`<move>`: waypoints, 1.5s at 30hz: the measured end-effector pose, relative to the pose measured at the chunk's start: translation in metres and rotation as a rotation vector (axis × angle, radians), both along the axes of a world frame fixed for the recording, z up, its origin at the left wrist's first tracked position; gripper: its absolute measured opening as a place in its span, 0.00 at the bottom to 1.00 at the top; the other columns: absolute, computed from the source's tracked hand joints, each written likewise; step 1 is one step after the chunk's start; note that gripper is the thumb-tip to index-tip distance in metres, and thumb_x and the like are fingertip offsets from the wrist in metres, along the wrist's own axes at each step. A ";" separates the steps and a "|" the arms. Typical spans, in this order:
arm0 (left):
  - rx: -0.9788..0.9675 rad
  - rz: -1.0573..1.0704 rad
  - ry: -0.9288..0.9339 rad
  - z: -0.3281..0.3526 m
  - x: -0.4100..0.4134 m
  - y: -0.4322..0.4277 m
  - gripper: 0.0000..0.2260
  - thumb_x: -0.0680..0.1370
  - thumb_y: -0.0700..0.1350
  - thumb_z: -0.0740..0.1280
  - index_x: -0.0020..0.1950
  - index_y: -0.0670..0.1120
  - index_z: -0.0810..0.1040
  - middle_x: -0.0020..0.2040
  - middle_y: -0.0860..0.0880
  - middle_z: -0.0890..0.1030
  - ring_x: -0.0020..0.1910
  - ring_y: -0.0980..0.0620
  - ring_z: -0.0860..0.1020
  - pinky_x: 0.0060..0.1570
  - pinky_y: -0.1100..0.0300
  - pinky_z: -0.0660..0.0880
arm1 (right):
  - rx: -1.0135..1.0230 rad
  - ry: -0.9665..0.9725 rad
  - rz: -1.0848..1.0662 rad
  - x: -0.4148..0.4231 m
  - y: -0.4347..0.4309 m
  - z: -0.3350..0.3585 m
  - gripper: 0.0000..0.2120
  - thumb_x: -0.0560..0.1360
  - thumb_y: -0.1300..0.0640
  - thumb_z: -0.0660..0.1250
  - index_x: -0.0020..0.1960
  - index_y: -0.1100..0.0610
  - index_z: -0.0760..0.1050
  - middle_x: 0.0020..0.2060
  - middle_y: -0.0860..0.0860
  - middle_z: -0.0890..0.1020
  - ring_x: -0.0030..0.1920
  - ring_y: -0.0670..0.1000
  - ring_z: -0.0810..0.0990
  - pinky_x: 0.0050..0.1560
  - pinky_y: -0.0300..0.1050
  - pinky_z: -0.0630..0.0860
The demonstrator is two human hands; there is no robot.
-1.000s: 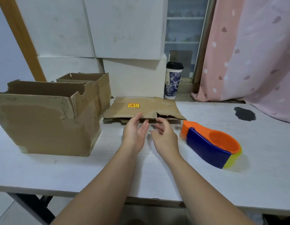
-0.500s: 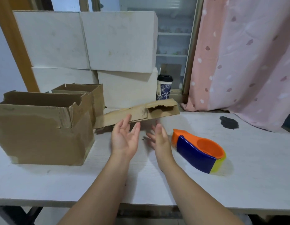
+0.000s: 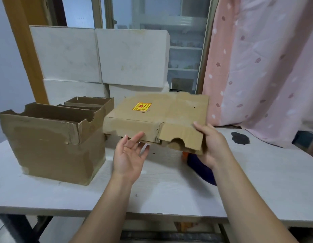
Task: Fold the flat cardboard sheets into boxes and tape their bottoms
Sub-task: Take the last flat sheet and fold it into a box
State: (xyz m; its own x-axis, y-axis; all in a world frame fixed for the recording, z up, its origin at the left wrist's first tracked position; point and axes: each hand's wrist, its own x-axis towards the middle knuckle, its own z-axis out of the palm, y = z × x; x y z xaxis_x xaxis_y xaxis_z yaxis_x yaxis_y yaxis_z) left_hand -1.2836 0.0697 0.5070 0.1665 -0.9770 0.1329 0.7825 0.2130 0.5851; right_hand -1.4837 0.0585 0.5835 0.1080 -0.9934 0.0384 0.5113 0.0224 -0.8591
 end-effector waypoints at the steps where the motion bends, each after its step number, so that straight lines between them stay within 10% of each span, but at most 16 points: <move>1: 0.001 -0.020 -0.011 0.000 0.000 0.003 0.17 0.73 0.53 0.63 0.44 0.42 0.85 0.45 0.48 0.82 0.50 0.49 0.79 0.52 0.53 0.75 | -0.046 0.058 -0.039 -0.007 0.002 0.002 0.14 0.77 0.64 0.63 0.59 0.52 0.77 0.51 0.54 0.85 0.45 0.54 0.85 0.42 0.54 0.82; 6: 0.146 0.153 -0.184 0.009 -0.010 0.009 0.11 0.77 0.45 0.64 0.36 0.44 0.76 0.40 0.50 0.78 0.53 0.47 0.81 0.52 0.55 0.75 | -0.322 0.230 -0.268 -0.032 0.017 0.004 0.19 0.77 0.70 0.60 0.56 0.49 0.78 0.50 0.47 0.85 0.51 0.50 0.83 0.49 0.51 0.80; 11: 0.167 1.139 -1.170 0.000 -0.009 0.038 0.05 0.75 0.44 0.64 0.49 0.47 0.71 0.47 0.48 0.75 0.48 0.48 0.73 0.43 0.61 0.69 | -0.446 0.157 -0.388 -0.035 0.028 -0.002 0.19 0.77 0.70 0.59 0.58 0.49 0.76 0.52 0.46 0.84 0.57 0.50 0.81 0.63 0.53 0.74; 14: 0.149 1.479 -1.133 -0.012 0.002 0.052 0.20 0.71 0.46 0.65 0.60 0.45 0.66 0.61 0.39 0.67 0.59 0.44 0.66 0.58 0.56 0.63 | -0.482 0.092 -0.413 -0.030 0.034 -0.007 0.19 0.76 0.69 0.60 0.61 0.52 0.75 0.53 0.45 0.83 0.57 0.48 0.80 0.61 0.47 0.75; 18: 0.431 1.254 -0.824 -0.020 0.026 0.055 0.28 0.73 0.43 0.65 0.71 0.49 0.58 0.71 0.44 0.56 0.66 0.42 0.61 0.63 0.44 0.67 | -0.452 0.057 -0.350 -0.018 0.037 -0.014 0.19 0.76 0.69 0.60 0.62 0.54 0.75 0.55 0.49 0.83 0.58 0.52 0.80 0.64 0.53 0.74; 24: 0.506 1.096 -0.929 -0.028 0.042 0.052 0.27 0.77 0.46 0.62 0.74 0.50 0.56 0.73 0.49 0.54 0.69 0.45 0.58 0.55 0.54 0.64 | -0.476 0.074 -0.263 -0.009 0.044 -0.018 0.21 0.75 0.72 0.59 0.63 0.55 0.75 0.56 0.52 0.83 0.58 0.52 0.80 0.60 0.49 0.75; 32: 0.216 1.103 -0.865 0.004 0.034 0.075 0.15 0.80 0.50 0.56 0.67 0.53 0.69 0.65 0.56 0.65 0.56 0.68 0.69 0.50 0.67 0.67 | -0.445 0.081 -0.252 -0.024 0.048 -0.024 0.19 0.73 0.67 0.60 0.54 0.48 0.80 0.47 0.46 0.85 0.49 0.48 0.83 0.46 0.44 0.79; 40: 0.216 0.824 -1.012 0.056 0.029 0.070 0.25 0.80 0.60 0.53 0.76 0.54 0.57 0.73 0.54 0.65 0.72 0.51 0.61 0.70 0.46 0.60 | -0.448 0.201 -0.129 -0.048 0.049 -0.038 0.18 0.68 0.64 0.61 0.49 0.49 0.83 0.43 0.48 0.85 0.43 0.49 0.84 0.37 0.39 0.78; 45: 0.168 0.741 -0.945 0.056 0.021 0.073 0.20 0.80 0.54 0.59 0.71 0.53 0.64 0.64 0.56 0.73 0.63 0.55 0.72 0.64 0.48 0.70 | -0.440 0.349 -0.132 -0.056 0.049 -0.044 0.19 0.72 0.64 0.59 0.51 0.43 0.80 0.45 0.45 0.84 0.45 0.45 0.81 0.41 0.39 0.77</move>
State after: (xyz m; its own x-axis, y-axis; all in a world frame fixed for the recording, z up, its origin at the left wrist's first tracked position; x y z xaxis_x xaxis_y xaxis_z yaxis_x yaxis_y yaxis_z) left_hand -1.2625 0.1430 0.5628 0.5983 -0.7026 0.3852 -0.2479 0.2949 0.9228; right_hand -1.5396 0.1073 0.5391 0.0649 -0.8981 0.4350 0.1700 -0.4196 -0.8916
